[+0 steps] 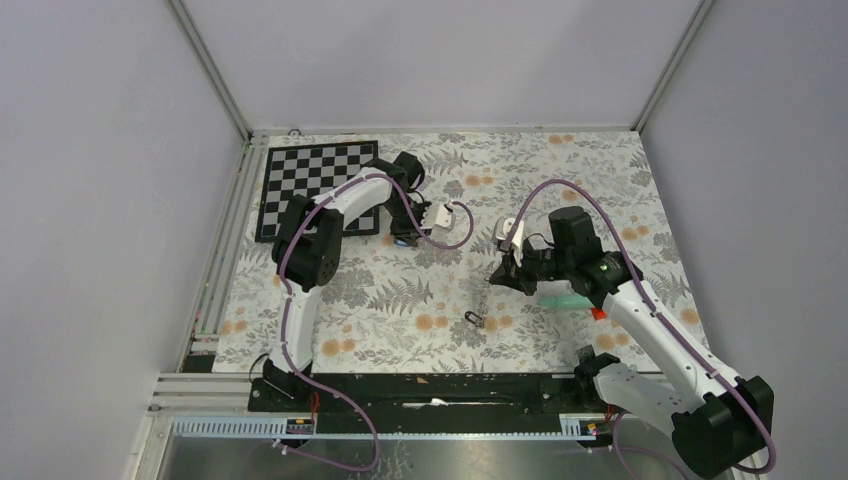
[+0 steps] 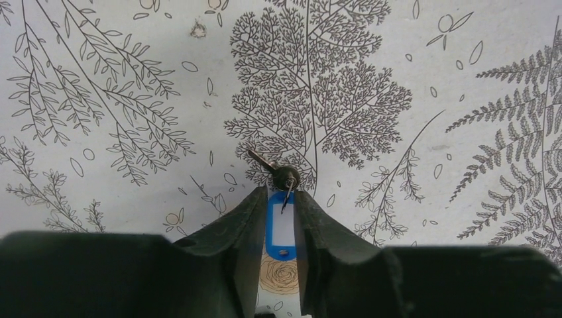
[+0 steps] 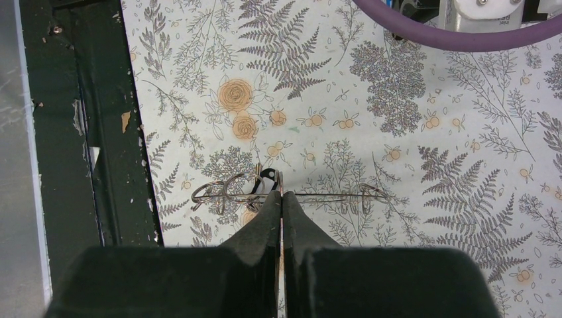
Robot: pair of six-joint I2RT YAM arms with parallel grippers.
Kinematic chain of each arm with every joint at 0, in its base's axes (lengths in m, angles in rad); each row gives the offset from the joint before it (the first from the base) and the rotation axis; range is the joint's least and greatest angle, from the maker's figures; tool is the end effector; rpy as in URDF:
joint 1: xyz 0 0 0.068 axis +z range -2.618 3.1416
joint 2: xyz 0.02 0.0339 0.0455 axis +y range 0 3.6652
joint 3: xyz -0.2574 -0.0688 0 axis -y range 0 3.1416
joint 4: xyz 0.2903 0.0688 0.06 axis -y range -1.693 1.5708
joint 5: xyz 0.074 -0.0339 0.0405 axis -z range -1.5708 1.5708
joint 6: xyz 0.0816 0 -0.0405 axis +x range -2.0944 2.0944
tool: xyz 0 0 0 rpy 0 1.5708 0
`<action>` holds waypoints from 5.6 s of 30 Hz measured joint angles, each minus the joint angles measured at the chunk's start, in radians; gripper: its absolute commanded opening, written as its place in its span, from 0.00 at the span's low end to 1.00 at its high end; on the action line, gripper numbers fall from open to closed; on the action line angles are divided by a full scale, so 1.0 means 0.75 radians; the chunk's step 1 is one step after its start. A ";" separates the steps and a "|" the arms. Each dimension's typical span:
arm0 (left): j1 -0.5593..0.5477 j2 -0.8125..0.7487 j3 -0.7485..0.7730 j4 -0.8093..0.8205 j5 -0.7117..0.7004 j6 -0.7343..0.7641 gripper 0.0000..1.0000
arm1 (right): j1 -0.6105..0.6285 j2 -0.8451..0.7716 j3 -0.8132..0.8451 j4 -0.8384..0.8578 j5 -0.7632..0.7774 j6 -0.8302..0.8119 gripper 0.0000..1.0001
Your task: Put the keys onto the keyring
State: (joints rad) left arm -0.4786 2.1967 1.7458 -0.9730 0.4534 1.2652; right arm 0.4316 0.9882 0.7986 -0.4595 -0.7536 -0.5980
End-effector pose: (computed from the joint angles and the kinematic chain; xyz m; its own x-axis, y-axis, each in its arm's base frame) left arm 0.4094 -0.2527 0.1038 0.1849 0.8699 -0.4573 0.9791 -0.2033 0.0092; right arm 0.2320 0.1683 0.2520 -0.0033 -0.4535 -0.8912 -0.9704 0.2166 -0.1067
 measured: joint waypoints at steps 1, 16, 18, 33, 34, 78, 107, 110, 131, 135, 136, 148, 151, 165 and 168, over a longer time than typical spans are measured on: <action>-0.001 0.000 0.000 -0.002 0.003 0.001 0.24 | 0.000 0.000 0.000 0.000 0.000 0.000 0.00; -0.002 0.000 -0.001 -0.018 -0.002 0.014 0.00 | -0.001 0.000 -0.002 0.001 0.000 0.000 0.00; -0.002 0.000 -0.001 -0.018 -0.002 0.013 0.00 | -0.001 0.000 -0.002 0.001 -0.001 0.000 0.00; -0.014 -0.441 -0.241 0.090 0.231 -0.134 0.00 | -0.003 0.038 0.035 -0.012 -0.065 0.035 0.00; -0.023 -0.511 -0.268 0.124 0.257 -0.166 0.00 | -0.003 0.049 0.049 -0.014 -0.071 0.042 0.00; -0.610 -1.084 -0.505 0.347 -0.034 -0.240 0.00 | 0.028 0.399 0.254 0.250 -0.375 0.571 0.00; -0.618 -1.076 -0.519 0.351 -0.207 -0.178 0.00 | 0.028 0.399 0.229 0.254 -0.382 0.564 0.00; -0.618 -1.076 -0.536 0.350 -0.202 -0.171 0.00 | 0.028 0.399 0.229 0.254 -0.383 0.565 0.00; -0.669 -1.076 -0.542 0.348 -0.242 -0.108 0.00 | 0.029 0.463 0.230 0.255 -0.386 0.598 0.00; -0.679 -1.076 -0.554 0.350 -0.278 -0.090 0.00 | 0.029 0.472 0.230 0.255 -0.389 0.605 0.00; -0.682 -1.076 -0.561 0.352 -0.289 -0.084 0.00 | 0.029 0.474 0.230 0.255 -0.394 0.606 0.00; -0.692 -1.076 -0.592 0.352 -0.338 -0.056 0.00 | 0.028 0.480 0.230 0.272 -0.419 0.627 0.00; -0.695 -1.076 -0.592 0.352 -0.342 -0.056 0.00 | 0.028 0.492 0.230 0.274 -0.419 0.632 0.00; -0.717 -1.076 -0.592 0.352 -0.354 -0.051 0.00 | 0.026 0.518 0.232 0.279 -0.420 0.656 0.00; -0.721 -1.076 -0.595 0.351 -0.361 -0.046 0.00 | 0.025 0.522 0.233 0.281 -0.422 0.665 0.00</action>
State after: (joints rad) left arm -1.0191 1.3895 1.2995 -0.7094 0.1829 1.2308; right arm 0.4503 1.3800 0.9733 -0.2489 -1.0702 -0.0990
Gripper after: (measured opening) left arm 0.010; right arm 0.019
